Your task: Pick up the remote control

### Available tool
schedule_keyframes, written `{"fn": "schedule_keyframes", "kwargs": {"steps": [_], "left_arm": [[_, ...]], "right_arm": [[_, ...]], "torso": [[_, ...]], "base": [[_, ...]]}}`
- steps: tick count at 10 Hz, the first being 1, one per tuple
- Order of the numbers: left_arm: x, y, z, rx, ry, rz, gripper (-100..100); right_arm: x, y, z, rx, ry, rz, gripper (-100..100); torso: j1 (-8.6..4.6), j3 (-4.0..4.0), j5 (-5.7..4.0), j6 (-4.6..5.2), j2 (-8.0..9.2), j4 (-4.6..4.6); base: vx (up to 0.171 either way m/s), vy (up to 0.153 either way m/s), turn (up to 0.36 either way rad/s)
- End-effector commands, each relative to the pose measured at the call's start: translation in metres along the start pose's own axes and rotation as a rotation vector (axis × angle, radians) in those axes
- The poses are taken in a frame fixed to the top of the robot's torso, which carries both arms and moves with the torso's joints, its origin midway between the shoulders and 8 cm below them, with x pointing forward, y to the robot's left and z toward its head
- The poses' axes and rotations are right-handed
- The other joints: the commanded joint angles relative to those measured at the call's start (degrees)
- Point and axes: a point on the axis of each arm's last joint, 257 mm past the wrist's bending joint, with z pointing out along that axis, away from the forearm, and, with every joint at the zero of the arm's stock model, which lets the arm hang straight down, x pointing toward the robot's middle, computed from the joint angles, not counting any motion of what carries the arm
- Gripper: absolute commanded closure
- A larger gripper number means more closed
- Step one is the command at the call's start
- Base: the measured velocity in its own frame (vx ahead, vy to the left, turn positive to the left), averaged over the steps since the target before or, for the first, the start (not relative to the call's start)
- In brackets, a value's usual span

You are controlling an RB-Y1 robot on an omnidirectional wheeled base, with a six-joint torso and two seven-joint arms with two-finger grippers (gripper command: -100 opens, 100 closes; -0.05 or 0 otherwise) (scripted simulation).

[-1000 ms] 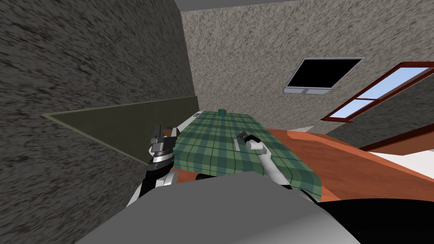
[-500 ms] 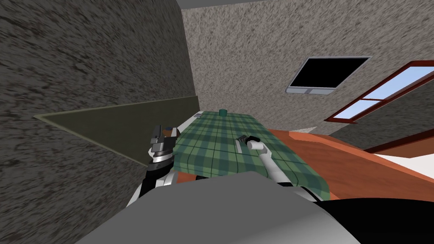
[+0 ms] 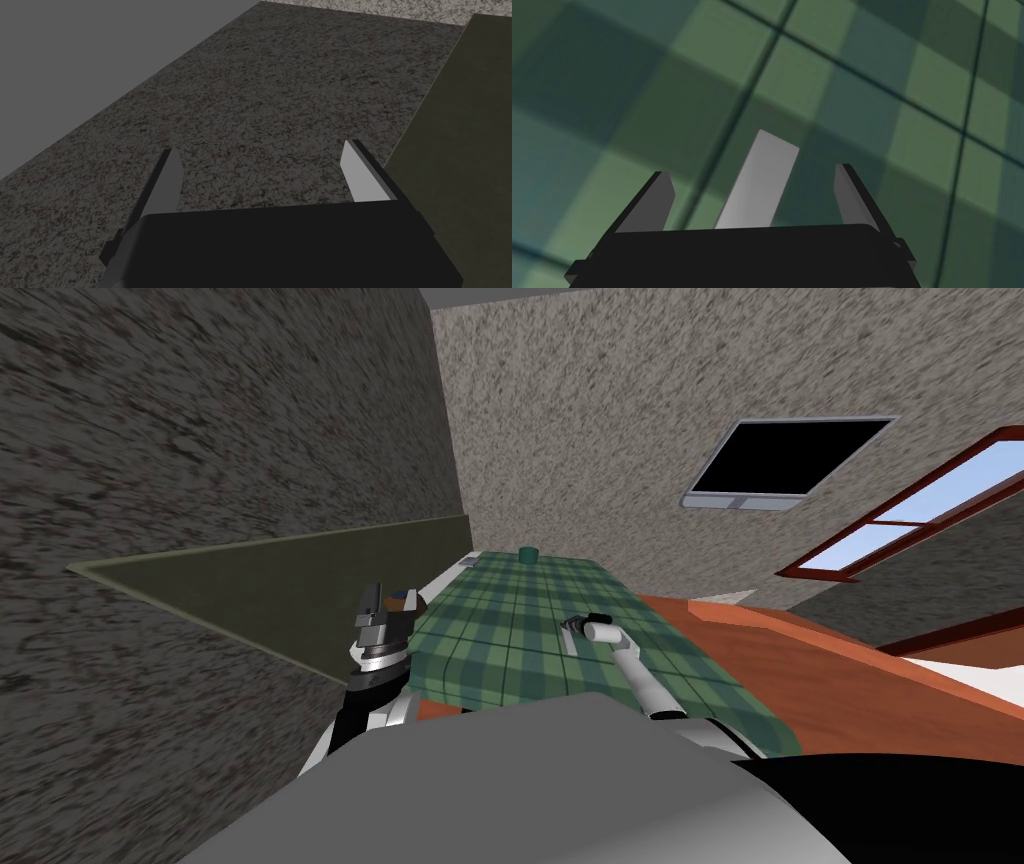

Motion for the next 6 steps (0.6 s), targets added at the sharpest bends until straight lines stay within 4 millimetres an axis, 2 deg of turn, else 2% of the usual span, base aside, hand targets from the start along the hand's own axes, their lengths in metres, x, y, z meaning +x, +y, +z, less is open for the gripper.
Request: {"fn": "schedule_keyframes", "kwargs": {"steps": [1, 3, 4, 5, 6], "left_arm": [[0.0, 0.0, 0.0, 0.0, 0.0, 0.0, 0], [0.0, 0.0, 0.0, 0.0, 0.0, 0.0, 0], [0.0, 0.0, 0.0, 0.0, 0.0, 0.0, 0], [0.0, 0.0, 0.0, 0.0, 0.0, 0.0, 0], [0.0, 0.0, 0.0, 0.0, 0.0, 0.0, 0]], "right_arm": [[-0.027, -0.001, 0.004, 0.026, -0.081, 0.064, -100], [-0.034, -0.005, 0.003, 0.038, -0.106, 0.077, -100], [-0.058, -0.005, 0.005, 0.055, -0.178, 0.137, -100], [-0.061, -0.006, 0.004, 0.06, -0.189, 0.137, -100], [-0.077, -0.006, 0.003, 0.074, -0.246, 0.188, -100]], "torso": [[0.0, 0.0, 0.0, 0.0, 0.0, 0.0], [-0.1, 0.01, -0.02, 0.01, 0.02, 0.0], [-0.14, 0.08, -0.03, 0.01, 0.15, 0.03], [-0.13, 0.07, -0.03, 0.01, 0.1, 0.03], [-0.1, 0.05, -0.03, 0.01, 0.08, 0.02]], "base": [[0.085, 0.027, 0.041], [0.049, 0.006, 0.008], [0.056, 0.009, 0.045], [0.065, 0.017, 0.024], [0.081, 0.028, 0.031]]}}
